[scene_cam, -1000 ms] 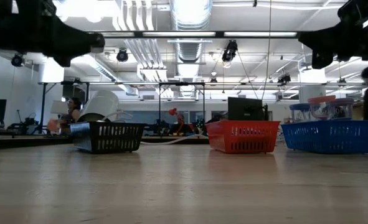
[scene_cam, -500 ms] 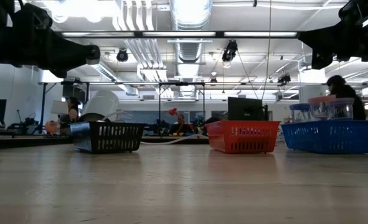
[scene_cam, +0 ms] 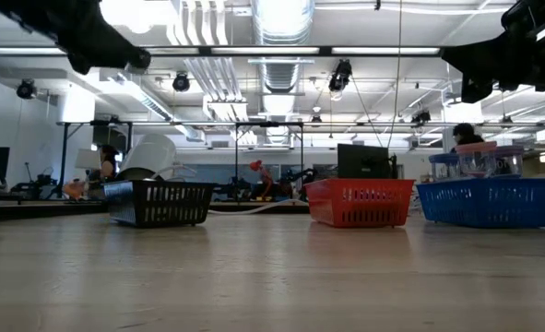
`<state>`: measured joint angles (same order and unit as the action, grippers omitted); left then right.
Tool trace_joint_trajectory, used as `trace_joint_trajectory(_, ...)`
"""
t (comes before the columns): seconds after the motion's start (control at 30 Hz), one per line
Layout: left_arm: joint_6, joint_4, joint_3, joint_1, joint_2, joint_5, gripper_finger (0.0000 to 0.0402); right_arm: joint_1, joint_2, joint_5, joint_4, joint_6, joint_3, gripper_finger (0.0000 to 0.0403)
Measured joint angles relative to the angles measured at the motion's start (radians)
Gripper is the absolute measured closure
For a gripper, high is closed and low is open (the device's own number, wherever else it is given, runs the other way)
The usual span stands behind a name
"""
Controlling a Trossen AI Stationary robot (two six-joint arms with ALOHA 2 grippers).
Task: Pick & Place Office items
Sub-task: Put the black and white charger adaptor into the black bin
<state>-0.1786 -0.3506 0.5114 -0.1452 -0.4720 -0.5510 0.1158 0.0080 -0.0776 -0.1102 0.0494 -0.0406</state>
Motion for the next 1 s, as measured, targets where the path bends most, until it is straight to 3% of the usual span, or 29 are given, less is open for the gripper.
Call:
trace_joint_trajectory(0.13, -0.113, -0.240, 0.154, 0.000, -0.197, 0.002, 0.0240, 0.000, 0.000, 0.000, 0.000, 0.002, 0.000, 0.0394)
trace_joint_trajectory(0.27, -0.159, -0.329, 0.229, 0.000, -0.359, 0.068, 0.0240, 0.000, 0.000, 0.000, 0.000, 0.014, 0.000, 0.0394)
trace_joint_trajectory(0.53, -0.185, -0.331, 0.235, 0.000, -0.568, 0.186, 0.0240, 0.000, 0.000, 0.000, 0.000, 0.018, 0.000, 0.0394)
trace_joint_trajectory(1.0, -0.193, -0.247, 0.203, 0.024, -0.780, 0.216, 0.0240, 0.000, 0.001, 0.000, 0.001, 0.018, 0.000, 0.0394)
